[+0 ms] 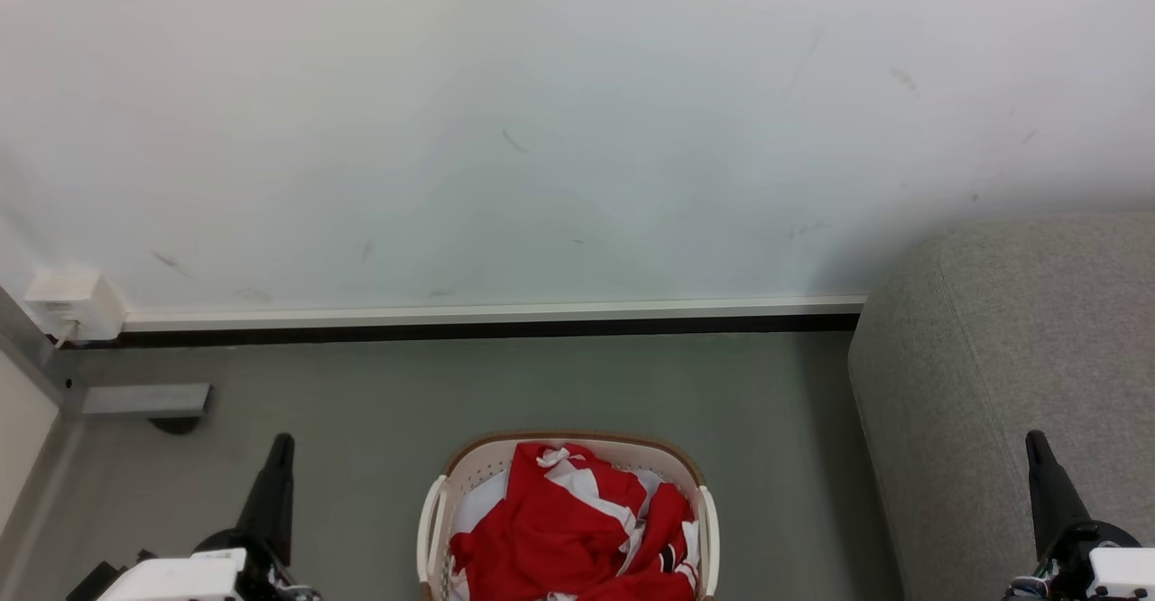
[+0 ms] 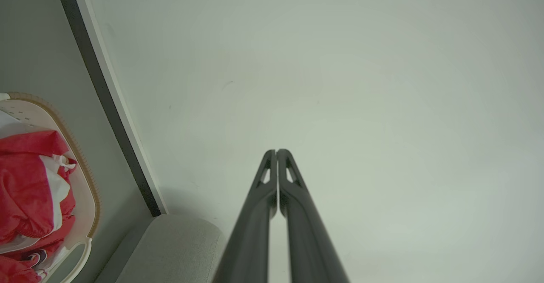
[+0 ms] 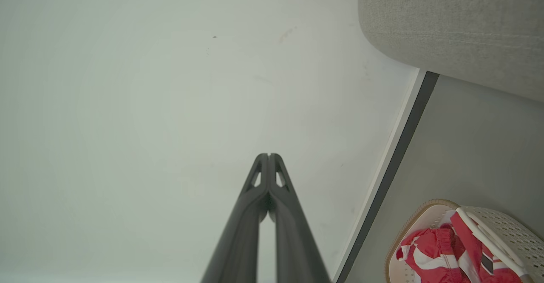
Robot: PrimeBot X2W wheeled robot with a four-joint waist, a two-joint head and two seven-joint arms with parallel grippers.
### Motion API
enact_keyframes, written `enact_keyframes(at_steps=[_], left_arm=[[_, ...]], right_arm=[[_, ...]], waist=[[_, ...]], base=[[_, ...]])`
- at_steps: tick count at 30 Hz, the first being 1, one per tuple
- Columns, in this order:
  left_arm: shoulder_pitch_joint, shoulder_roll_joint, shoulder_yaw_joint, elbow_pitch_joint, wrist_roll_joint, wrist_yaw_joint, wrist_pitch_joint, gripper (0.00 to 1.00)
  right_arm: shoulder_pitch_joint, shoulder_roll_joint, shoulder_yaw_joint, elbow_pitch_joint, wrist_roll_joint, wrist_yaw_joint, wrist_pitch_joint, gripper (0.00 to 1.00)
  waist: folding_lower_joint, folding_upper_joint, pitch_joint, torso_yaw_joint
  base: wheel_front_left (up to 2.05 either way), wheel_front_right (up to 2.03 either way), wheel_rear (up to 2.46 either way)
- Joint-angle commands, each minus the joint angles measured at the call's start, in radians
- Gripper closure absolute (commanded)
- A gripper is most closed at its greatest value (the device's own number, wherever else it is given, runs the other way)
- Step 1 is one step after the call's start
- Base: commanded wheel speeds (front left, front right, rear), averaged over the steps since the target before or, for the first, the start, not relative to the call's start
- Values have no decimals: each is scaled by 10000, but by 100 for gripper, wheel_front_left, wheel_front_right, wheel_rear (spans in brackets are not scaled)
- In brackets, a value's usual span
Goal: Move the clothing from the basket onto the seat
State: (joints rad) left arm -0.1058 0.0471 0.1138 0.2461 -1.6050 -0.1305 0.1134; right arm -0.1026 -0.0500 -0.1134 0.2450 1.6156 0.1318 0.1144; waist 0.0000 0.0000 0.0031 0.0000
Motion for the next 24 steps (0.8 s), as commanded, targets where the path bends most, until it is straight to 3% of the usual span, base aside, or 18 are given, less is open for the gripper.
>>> enact_keyframes(at_steps=[1,6,7,8,9,11,12,24], left_arm=[[-83,71,13,-31,-152,-20,37,100],[-83,71,13,-31,-152,-20,39,100],[0,0,0,0,1,0,-2,0],[22,-15,-1,44,10,0,-12,0],[87,-42,-9,122,21,2,-18,100],[172,-76,-13,210,22,4,-19,100],[253,-105,-20,302,25,4,-21,0],[346,-78,-132,199,825,100,-626,0]], right_arm=[[-130,-11,-25,-28,-64,-25,13,100],[-130,-11,-25,-28,-64,-25,13,100],[0,0,1,0,-1,0,-1,0],[23,6,12,40,2,0,-9,0],[75,27,24,122,4,0,-19,100],[159,63,36,216,4,0,-22,100],[244,103,50,294,2,0,-24,0],[156,80,485,249,-1419,-2,-632,0]], waist=[[0,0,0,0],[0,0,0,0],[0,0,0,0],[0,0,0,0],[0,0,1,0],[0,0,1,0],[0,0,1,0],[0,0,-4,41]], base=[[0,0,0],[0,0,0],[0,0,0],[0,0,0],[0,0,0],[0,0,0],[0,0,0],[0,0,0]])
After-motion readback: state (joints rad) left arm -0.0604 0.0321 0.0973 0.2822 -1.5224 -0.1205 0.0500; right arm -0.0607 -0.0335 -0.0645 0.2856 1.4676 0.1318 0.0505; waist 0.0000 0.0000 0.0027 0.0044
